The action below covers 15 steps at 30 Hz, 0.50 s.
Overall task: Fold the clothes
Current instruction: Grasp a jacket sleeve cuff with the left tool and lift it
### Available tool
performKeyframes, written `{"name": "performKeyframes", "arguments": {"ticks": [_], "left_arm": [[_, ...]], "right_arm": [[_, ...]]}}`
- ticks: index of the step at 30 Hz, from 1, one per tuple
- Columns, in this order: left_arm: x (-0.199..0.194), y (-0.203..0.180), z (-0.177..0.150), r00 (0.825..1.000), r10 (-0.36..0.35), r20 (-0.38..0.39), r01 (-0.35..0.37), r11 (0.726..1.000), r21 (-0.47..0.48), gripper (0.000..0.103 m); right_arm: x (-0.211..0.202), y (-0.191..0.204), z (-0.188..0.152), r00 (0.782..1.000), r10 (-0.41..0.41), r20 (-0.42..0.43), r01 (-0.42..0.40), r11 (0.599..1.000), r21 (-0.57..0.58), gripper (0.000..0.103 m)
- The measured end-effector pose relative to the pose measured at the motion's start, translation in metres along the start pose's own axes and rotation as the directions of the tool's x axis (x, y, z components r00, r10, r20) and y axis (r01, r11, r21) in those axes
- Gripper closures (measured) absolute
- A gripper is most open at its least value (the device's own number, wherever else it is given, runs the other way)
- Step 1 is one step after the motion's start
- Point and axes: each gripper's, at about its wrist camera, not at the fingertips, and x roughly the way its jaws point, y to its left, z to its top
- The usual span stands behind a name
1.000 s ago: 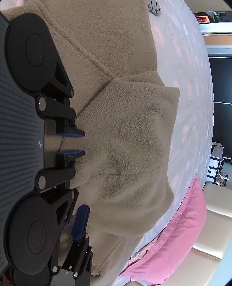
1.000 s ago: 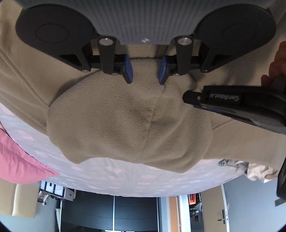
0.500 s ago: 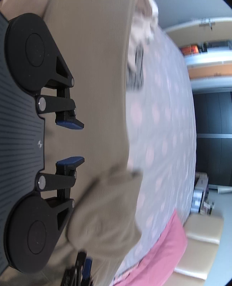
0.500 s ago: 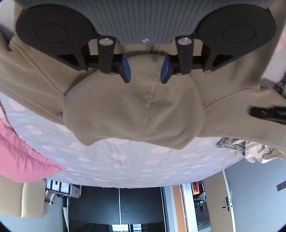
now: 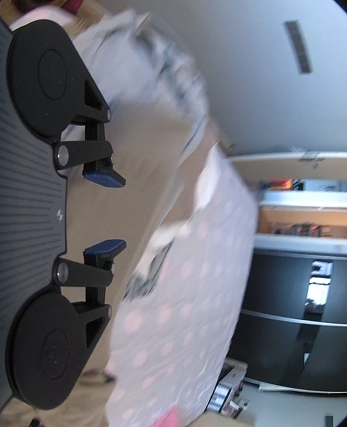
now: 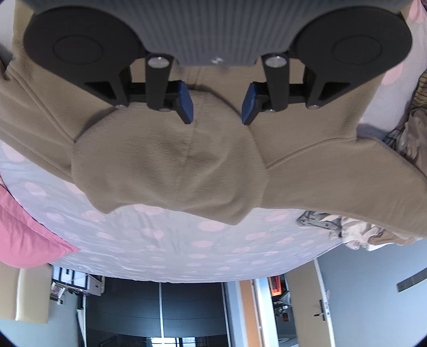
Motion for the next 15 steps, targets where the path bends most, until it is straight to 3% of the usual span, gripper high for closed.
{"name": "performKeyframes", "arguments": {"ticks": [4,6,10,15], "left_arm": [[-0.001,0.049,0.01,0.998,0.068,0.005,-0.066,0.987,-0.145,0.057],[0.004,0.069,0.008,0.998,0.055,-0.016,-0.057,0.975,-0.216,0.057],[0.019,0.087,-0.001,0.998,0.015,-0.056,-0.03,0.962,-0.272,0.058],[0.038,0.097,-0.01,0.998,0.015,-0.059,-0.033,0.945,-0.326,0.06]], "right_arm": [[-0.002,0.008,0.0,1.0,0.014,-0.003,-0.014,1.0,-0.012,0.058],[-0.002,0.01,-0.001,1.0,0.014,-0.007,-0.014,1.0,-0.014,0.058],[-0.002,0.014,-0.003,1.0,0.014,-0.016,-0.014,1.0,-0.018,0.058],[-0.004,0.018,-0.006,1.0,0.016,-0.021,-0.016,1.0,-0.018,0.057]]}}
